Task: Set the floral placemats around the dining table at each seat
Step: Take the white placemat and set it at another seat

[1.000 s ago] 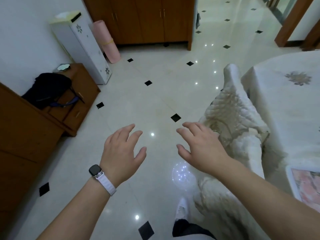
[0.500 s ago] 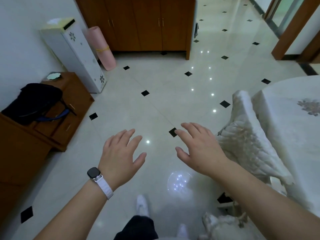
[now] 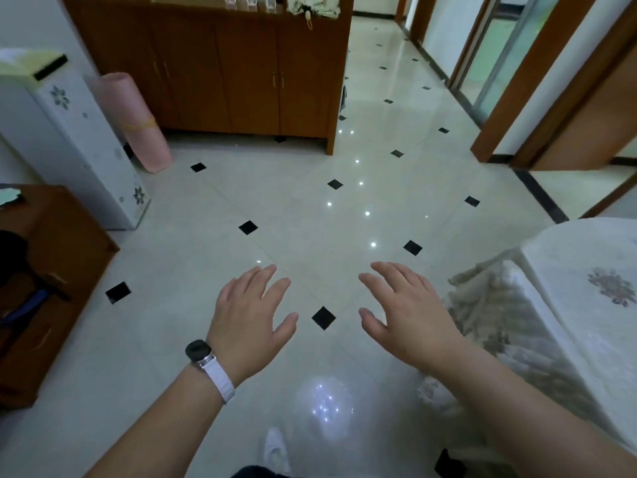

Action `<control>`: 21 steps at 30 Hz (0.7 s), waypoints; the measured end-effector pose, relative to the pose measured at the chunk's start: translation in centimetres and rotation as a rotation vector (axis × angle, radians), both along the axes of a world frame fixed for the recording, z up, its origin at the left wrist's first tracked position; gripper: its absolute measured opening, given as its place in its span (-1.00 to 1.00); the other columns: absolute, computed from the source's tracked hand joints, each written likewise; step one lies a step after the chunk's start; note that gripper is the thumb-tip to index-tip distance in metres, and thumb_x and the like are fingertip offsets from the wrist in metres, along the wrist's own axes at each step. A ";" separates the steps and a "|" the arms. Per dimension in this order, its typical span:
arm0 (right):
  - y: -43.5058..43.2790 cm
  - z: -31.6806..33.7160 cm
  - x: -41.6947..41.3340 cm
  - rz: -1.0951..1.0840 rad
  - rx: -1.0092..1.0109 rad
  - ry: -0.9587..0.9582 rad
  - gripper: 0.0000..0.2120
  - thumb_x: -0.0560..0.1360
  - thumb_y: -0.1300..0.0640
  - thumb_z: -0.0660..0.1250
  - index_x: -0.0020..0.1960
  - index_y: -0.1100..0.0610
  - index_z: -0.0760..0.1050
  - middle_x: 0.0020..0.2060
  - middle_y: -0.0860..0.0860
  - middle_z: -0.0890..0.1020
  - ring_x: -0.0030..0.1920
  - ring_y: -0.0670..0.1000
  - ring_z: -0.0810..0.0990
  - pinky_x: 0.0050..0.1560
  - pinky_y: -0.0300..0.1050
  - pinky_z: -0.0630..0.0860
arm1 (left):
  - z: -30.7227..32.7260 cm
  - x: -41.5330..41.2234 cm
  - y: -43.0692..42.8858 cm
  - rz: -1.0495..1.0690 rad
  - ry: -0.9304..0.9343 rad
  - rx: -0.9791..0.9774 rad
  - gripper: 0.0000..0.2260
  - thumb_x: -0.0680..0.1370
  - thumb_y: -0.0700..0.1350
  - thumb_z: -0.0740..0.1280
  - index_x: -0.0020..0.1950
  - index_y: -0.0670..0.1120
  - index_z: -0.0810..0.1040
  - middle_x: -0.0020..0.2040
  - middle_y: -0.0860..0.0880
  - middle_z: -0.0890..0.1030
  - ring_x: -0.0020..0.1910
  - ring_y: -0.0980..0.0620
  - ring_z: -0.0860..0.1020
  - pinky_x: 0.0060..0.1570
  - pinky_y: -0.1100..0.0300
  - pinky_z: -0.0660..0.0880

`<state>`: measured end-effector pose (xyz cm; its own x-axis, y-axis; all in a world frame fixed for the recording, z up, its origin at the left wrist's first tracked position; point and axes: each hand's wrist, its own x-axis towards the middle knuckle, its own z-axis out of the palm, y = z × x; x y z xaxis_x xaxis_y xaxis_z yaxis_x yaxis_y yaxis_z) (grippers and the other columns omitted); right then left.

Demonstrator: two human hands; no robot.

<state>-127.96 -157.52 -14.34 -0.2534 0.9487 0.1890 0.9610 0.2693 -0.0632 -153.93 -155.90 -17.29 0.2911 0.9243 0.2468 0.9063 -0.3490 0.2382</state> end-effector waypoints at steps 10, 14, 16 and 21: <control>9.5 0.5 -1.8 -0.151 0.043 0.010 -0.55 0.44 -0.10 0.22 0.24 0.09 0.53 0.25 0.11 0.57 0.25 0.18 0.53 0.20 0.09 0.47 | 0.4 -1.2 15.1 -0.171 -0.014 0.015 -0.53 0.47 0.17 0.21 0.26 -0.05 0.55 0.33 -0.11 0.50 0.33 -0.15 0.40 0.25 -0.17 0.36; 13.8 -0.2 -0.1 -0.200 0.044 0.025 -0.54 0.44 -0.10 0.23 0.26 0.09 0.53 0.26 0.11 0.57 0.27 0.18 0.52 0.22 0.11 0.45 | 0.1 0.7 20.3 -0.217 -0.013 -0.004 -0.53 0.47 0.17 0.21 0.27 -0.04 0.54 0.36 -0.11 0.48 0.35 -0.14 0.39 0.27 -0.16 0.32; 16.4 -1.0 0.9 -0.214 0.030 0.034 -0.52 0.44 -0.12 0.23 0.27 0.08 0.52 0.27 0.11 0.56 0.27 0.19 0.51 0.21 0.12 0.45 | -0.2 1.9 22.9 -0.237 -0.002 -0.012 -0.54 0.47 0.17 0.22 0.28 -0.04 0.54 0.36 -0.11 0.48 0.35 -0.14 0.39 0.27 -0.15 0.32; 24.1 -3.5 4.2 -0.246 -0.009 0.073 -0.52 0.44 -0.14 0.20 0.27 0.06 0.52 0.27 0.10 0.56 0.26 0.18 0.52 0.22 0.10 0.45 | -0.7 5.7 30.5 -0.263 0.053 -0.039 -0.54 0.47 0.16 0.23 0.27 -0.04 0.55 0.34 -0.11 0.50 0.33 -0.16 0.42 0.26 -0.16 0.34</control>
